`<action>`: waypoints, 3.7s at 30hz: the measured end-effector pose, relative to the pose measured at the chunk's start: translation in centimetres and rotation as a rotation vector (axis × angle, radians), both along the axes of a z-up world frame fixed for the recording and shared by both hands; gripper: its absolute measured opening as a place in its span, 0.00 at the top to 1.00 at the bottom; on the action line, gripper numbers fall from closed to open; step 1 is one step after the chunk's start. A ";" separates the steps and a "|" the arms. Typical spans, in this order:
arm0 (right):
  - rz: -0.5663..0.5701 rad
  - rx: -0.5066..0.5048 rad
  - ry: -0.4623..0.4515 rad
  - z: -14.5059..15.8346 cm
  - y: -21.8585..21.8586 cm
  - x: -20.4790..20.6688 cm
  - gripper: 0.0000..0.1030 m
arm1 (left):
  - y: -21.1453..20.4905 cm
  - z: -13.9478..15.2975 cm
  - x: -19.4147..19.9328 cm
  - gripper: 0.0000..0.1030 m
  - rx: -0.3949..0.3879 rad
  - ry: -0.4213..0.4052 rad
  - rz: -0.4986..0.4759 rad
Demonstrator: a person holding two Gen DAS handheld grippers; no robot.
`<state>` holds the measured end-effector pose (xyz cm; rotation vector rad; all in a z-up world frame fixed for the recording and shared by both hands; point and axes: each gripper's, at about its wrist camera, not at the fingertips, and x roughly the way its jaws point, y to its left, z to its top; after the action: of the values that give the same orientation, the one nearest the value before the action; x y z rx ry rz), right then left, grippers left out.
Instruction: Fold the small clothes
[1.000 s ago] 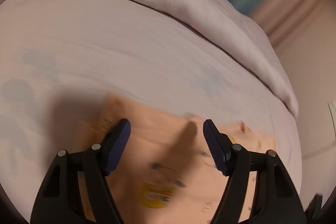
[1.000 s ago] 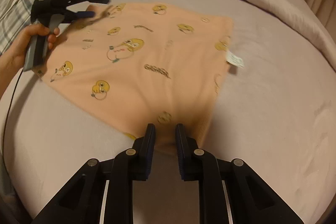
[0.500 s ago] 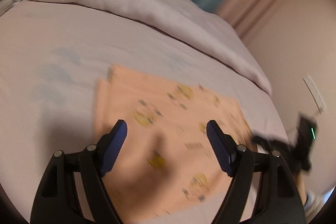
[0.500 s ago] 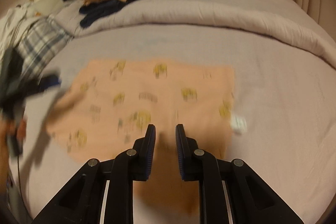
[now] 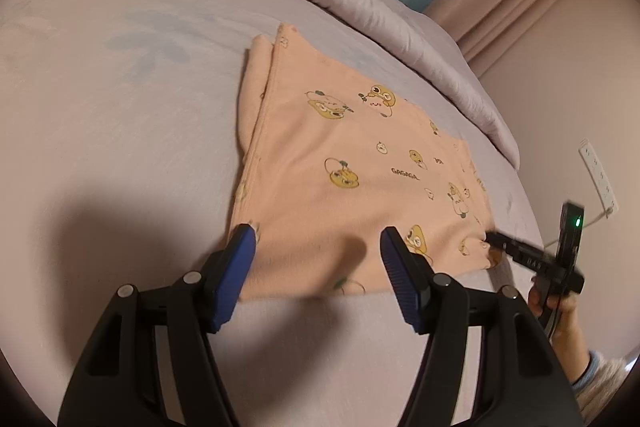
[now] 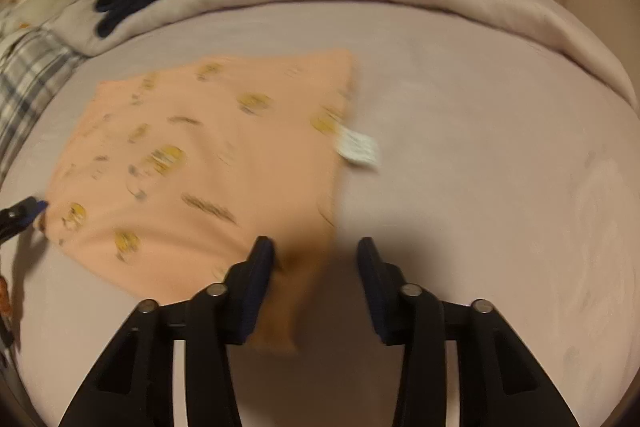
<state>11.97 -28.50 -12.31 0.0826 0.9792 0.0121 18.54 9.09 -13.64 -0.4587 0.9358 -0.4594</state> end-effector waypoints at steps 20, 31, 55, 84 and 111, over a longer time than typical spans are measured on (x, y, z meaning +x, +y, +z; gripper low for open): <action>0.111 0.222 -0.065 2.4 3.1 -4.7 0.58 | 4.1 -0.5 -0.2 0.18 -0.282 0.178 0.089; 0.229 0.245 -0.052 1.5 8.0 0.6 0.58 | 1.4 -0.1 7.7 0.17 -0.242 0.166 0.013; 0.267 0.206 0.004 0.2 14.1 8.9 0.60 | -1.4 3.9 8.2 0.88 0.028 0.052 0.021; 0.067 0.968 0.079 -2.4 4.6 10.1 0.50 | -10.3 5.6 7.4 0.90 0.081 0.015 -0.167; 0.094 0.562 -0.079 7.2 0.5 8.4 0.91 | -7.8 4.3 4.5 0.73 -0.020 0.056 -0.178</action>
<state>20.39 -27.97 -5.14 0.5484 0.8768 0.3751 23.00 1.25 -9.36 -0.4101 1.0310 -0.6206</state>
